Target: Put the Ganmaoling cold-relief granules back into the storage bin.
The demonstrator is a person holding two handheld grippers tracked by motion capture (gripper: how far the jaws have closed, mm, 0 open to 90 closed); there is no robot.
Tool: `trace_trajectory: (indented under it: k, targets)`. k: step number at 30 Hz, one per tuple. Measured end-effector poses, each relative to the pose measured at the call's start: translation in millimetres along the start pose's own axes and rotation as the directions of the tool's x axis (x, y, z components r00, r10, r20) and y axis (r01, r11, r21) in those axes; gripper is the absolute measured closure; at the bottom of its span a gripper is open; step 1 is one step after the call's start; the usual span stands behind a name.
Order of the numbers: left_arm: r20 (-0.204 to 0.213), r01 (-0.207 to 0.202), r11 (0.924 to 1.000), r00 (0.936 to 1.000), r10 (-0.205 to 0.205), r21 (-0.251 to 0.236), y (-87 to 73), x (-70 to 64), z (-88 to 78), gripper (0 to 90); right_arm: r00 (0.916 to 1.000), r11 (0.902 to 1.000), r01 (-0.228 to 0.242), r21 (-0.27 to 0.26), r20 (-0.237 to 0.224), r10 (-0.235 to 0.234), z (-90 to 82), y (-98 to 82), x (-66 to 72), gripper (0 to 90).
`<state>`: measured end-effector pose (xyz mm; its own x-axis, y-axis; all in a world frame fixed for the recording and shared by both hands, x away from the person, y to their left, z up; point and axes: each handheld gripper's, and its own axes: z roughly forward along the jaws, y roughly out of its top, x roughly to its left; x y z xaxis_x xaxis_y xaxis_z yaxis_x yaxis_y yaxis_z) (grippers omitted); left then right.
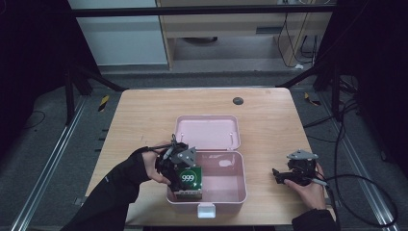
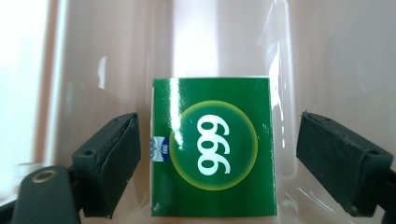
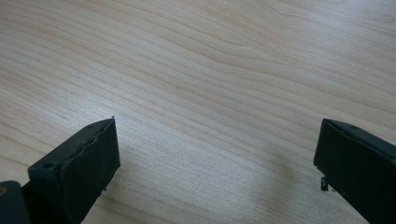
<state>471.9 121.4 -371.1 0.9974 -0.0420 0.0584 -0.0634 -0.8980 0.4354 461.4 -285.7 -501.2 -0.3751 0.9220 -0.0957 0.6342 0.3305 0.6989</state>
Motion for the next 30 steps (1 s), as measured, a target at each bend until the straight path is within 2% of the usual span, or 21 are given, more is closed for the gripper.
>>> trace_trajectory:
  k: [6, 12, 16, 22, 30]
  targets:
    - [-0.03, 0.016, 0.9969, 0.9994, -0.018, -0.077, -0.5, -2.2, -23.5, 17.2, 1.0, 1.0, -0.002, 0.002, -0.003, 0.002, -0.1, 0.1, -0.2, 0.7]
    - [-0.054, 0.02, 0.9916, 0.9982, -0.027, -0.128, -6.0, -7.9, -43.3, 24.7, 1.0, 1.0, -0.001, 0.003, -0.003, 0.001, 0.1, 0.1, -0.2, 0.7]
    - [-0.057, 0.019, 0.9901, 0.998, -0.027, -0.139, -12.8, -10.6, -53.0, 26.8, 1.0, 1.0, -0.002, 0.003, -0.002, 0.002, 0.0, 0.0, 0.0, 0.7]
    - [-0.071, 0.039, 0.987, 0.9962, -0.051, -0.156, -27.1, -12.4, -65.4, 26.9, 1.0, 1.0, -0.003, 0.003, -0.001, 0.003, 0.1, 0.1, -0.2, 0.7]
    - [-0.093, 0.068, 0.9819, 0.9921, -0.085, -0.177, -47.0, -15.7, -73.5, 26.4, 1.0, 1.0, -0.007, -0.001, 0.001, 0.007, -0.7, 0.1, -0.6, 0.7]
